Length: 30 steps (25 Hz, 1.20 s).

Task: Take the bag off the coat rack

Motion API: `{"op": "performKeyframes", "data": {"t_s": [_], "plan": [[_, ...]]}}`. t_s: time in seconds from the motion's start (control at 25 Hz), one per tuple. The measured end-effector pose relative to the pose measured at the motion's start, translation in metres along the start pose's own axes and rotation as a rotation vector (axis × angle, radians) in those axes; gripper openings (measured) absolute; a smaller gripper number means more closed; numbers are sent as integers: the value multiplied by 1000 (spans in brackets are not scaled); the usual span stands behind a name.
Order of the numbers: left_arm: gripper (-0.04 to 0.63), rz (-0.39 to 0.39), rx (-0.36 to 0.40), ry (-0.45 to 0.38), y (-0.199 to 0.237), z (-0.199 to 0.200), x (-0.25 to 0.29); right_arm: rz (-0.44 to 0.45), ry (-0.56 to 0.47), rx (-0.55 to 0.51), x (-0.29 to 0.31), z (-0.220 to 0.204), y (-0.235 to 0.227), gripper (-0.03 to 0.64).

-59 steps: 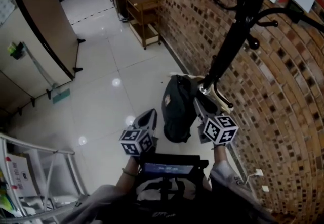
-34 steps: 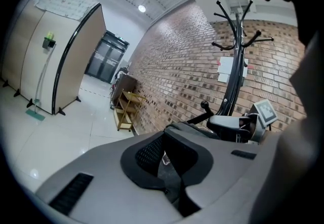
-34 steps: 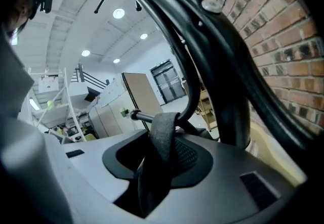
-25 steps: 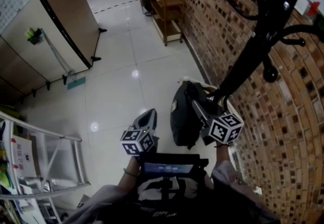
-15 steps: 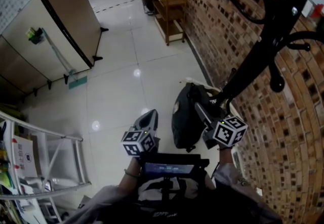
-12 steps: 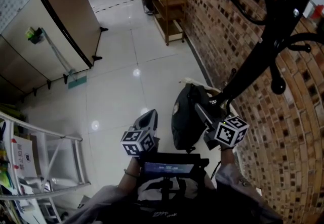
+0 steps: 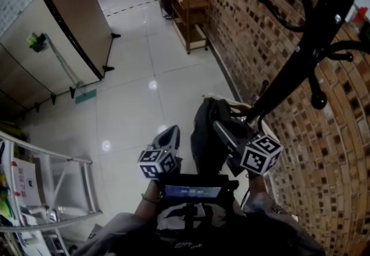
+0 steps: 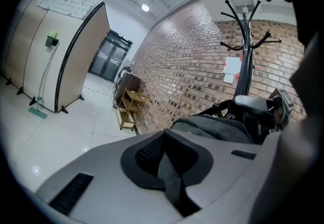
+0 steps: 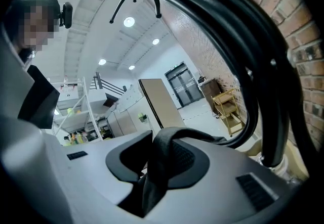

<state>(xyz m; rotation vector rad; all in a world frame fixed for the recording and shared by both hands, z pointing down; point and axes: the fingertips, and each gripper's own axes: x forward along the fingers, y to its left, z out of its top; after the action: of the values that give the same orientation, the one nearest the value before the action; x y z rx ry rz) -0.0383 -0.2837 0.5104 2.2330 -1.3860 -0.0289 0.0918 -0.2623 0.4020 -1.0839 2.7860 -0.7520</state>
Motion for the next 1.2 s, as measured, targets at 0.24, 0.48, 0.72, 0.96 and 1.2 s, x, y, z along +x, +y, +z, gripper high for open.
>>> {"op": "performKeyframes", "data": {"t_s": [0.24, 0.48, 0.72, 0.96, 1.2], "plan": [[8, 11, -31, 4, 6, 6, -9, -1, -33, 35, 4, 6, 13, 80], [8, 36, -53, -37, 27, 4, -19, 30, -18, 4, 26, 11, 32, 78], [8, 78, -78, -48, 48, 12, -39, 29, 19, -5, 45, -7, 48, 75], [8, 120, -104, -64, 80, 17, -61, 30, -3, 51, 53, -24, 57, 75], [8, 105, -108, -58, 88, 18, -73, 4, 14, 90, 51, -53, 68, 75]]}}
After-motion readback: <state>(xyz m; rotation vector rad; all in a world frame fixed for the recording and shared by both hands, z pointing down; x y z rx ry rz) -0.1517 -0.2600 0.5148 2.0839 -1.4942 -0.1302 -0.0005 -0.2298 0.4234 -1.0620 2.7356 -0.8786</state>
